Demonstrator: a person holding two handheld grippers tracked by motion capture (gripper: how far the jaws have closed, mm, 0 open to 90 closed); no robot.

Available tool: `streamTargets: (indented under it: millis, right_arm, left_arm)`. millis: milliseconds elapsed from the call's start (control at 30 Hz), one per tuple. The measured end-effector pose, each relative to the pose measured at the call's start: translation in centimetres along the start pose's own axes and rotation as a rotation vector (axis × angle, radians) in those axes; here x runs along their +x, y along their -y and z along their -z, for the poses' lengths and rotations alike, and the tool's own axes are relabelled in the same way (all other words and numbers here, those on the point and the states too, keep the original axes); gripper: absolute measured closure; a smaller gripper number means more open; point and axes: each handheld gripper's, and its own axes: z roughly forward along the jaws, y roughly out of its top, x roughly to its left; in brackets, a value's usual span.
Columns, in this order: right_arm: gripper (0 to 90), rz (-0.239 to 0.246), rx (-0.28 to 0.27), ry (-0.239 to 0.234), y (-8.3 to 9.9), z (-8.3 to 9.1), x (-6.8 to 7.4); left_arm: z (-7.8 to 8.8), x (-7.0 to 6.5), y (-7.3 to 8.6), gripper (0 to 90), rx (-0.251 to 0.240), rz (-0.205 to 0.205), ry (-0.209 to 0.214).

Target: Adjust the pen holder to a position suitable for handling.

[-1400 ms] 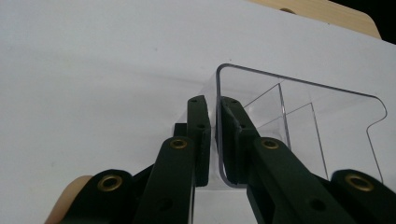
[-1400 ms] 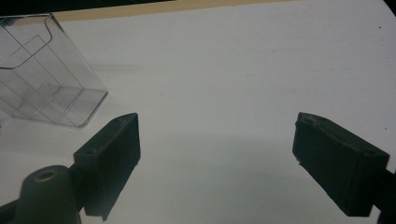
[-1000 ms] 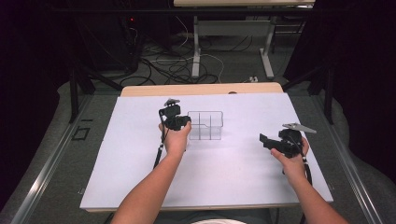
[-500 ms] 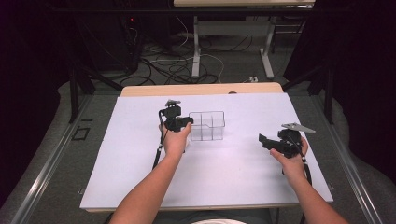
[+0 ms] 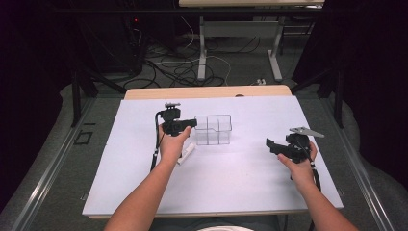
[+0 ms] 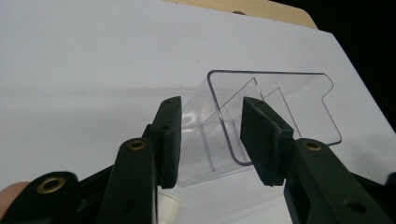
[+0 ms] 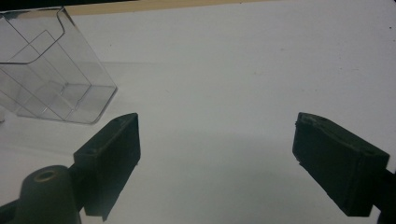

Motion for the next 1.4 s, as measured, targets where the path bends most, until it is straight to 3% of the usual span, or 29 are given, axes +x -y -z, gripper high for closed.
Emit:
streamTargets:
  millis: [200, 233, 300, 400, 567, 667, 800, 900, 1033, 1133, 1200, 1400]
  right_arm:
    - [14.5, 0.004, -0.001, 0.0, 0.0, 0.0, 0.0]
    - [14.5, 0.002, 0.0, 0.0, 0.0, 0.0, 0.0]
    - [14.5, 0.001, 0.0, 0.0, 0.0, 0.0, 0.0]
    - [14.5, 0.0, 0.001, 0.0, 0.0, 0.0, 0.0]
    - [14.5, 0.009, 0.003, 0.002, 0.0, -0.2, 0.0]
    - [14.5, 0.005, 0.006, 0.001, 0.0, -0.3, 0.1]
    - [14.5, 0.009, 0.006, 0.002, 0.0, -0.3, 0.0]
    - [14.5, 0.006, 0.005, 0.0, 0.0, -0.3, -0.1]
    - [14.5, -0.004, 0.003, 0.004, 0.0, -0.2, -0.2]
    - [14.5, -0.005, 0.005, 0.001, 0.0, -0.2, -0.3]
    - [14.5, -0.008, 0.008, 0.002, 0.1, -0.3, -0.3]
    - [14.5, 0.002, 0.003, -0.001, 0.0, -0.2, -0.1]
  left_arm:
    - [0.6, 0.4, -0.2, 53.2, -0.011, -0.028, 0.019]
    - [0.8, 0.6, -0.2, 51.9, -0.007, -0.058, 0.006]
    - [0.9, 0.6, -0.2, 50.9, -0.006, -0.062, 0.008]
    - [1.3, 0.7, -0.2, 45.9, -0.027, -0.122, 0.004]
    - [1.8, 1.1, -0.3, 43.7, -0.037, -0.125, -0.003]
    - [2.0, 1.5, -0.4, 40.9, -0.054, -0.146, 0.031]
    - [2.6, 2.1, -0.7, 37.4, -0.052, -0.142, 0.053]
    - [3.0, 2.5, -0.9, 35.0, -0.058, -0.149, 0.045]
    - [3.6, 2.9, -1.1, 25.8, -0.078, -0.207, 0.026]
    - [4.0, 3.3, -1.3, 25.4, -0.054, -0.204, 0.023]
    - [4.1, 3.5, -1.3, 23.3, -0.059, -0.223, 0.012]
    - [4.0, 4.5, -1.0, 8.2, -0.046, -0.222, 0.012]
